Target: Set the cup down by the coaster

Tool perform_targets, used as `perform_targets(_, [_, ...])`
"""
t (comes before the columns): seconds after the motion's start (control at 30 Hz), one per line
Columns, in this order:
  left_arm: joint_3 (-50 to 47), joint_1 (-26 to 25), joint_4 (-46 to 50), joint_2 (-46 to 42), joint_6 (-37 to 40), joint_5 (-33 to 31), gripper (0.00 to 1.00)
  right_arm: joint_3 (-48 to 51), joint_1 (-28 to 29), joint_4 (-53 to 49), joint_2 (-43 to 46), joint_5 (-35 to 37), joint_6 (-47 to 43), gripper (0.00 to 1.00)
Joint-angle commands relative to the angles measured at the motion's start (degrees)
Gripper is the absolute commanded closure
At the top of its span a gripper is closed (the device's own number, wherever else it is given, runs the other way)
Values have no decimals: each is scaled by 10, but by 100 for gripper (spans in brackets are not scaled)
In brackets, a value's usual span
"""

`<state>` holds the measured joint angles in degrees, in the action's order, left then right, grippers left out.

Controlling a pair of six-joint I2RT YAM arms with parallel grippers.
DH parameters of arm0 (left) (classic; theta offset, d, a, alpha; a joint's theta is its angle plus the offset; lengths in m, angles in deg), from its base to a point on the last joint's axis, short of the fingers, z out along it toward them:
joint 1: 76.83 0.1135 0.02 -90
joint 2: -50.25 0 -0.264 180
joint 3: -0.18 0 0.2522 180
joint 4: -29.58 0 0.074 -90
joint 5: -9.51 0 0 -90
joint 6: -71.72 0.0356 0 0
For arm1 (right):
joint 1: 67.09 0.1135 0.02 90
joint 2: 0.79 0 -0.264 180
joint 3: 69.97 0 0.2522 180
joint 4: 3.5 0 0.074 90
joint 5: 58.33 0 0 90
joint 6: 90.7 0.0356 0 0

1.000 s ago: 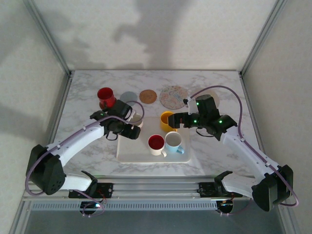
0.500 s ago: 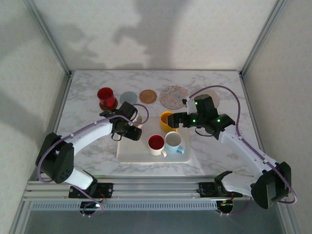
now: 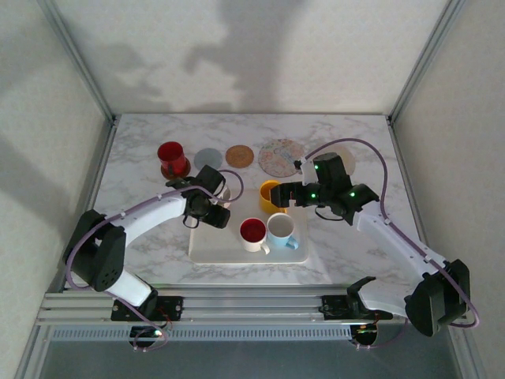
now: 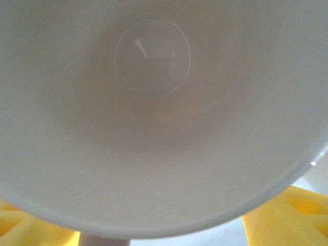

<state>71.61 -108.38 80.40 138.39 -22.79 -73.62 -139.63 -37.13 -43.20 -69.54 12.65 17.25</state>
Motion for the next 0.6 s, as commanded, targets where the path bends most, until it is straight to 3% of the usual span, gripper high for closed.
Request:
perform_targets(0.0, [15,-8,1,1,3,10,29,-8,5,11,-7,9,-7,1])
perform_targets(0.57, [11,-14,-8,13,-3,0,37,-10,5,11,-10,8,-7,1])
